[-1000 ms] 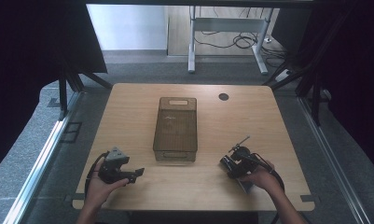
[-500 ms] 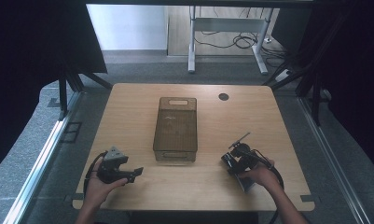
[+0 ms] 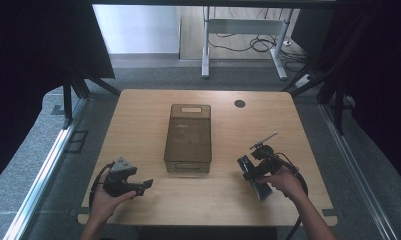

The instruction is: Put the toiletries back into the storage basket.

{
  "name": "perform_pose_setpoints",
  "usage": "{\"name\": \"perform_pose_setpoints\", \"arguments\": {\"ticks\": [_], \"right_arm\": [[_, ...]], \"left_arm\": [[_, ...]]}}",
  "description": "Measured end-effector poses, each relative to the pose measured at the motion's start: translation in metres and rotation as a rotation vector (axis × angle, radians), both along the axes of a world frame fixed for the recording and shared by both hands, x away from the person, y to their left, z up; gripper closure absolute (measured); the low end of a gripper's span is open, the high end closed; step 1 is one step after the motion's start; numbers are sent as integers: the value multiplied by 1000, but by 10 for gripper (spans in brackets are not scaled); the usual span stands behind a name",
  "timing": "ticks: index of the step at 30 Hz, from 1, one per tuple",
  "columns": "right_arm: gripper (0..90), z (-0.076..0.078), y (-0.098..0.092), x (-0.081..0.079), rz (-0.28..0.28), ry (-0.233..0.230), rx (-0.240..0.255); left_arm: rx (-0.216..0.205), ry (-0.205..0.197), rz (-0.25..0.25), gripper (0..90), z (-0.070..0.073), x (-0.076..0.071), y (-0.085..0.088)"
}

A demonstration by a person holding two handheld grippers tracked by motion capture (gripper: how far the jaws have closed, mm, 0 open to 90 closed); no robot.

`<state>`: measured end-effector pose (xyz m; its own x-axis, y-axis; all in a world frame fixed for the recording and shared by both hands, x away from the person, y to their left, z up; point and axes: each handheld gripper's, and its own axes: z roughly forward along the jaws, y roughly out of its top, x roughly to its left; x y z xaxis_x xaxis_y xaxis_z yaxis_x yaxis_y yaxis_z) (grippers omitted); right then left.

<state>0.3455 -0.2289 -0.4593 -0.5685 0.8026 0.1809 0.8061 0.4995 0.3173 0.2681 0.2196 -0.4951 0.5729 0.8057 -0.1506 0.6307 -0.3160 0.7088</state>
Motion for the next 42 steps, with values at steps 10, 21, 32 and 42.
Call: {"name": "perform_pose_setpoints", "arguments": {"ticks": [10, 21, 32, 42], "right_arm": [[468, 28, 11, 9, 3, -17, 72], [469, 52, 24, 23, -4, -38, 133], [470, 59, 32, 36, -5, -34, 198], [470, 57, 41, 44, 0, -28, 194]], "left_arm": [[5, -10, -13, 209, 3, -1, -1], [0, -16, -10, 209, 4, -2, -2], [7, -10, -16, 209, 2, -1, -3], [13, -8, -24, 209, 1, -1, -6]]}}
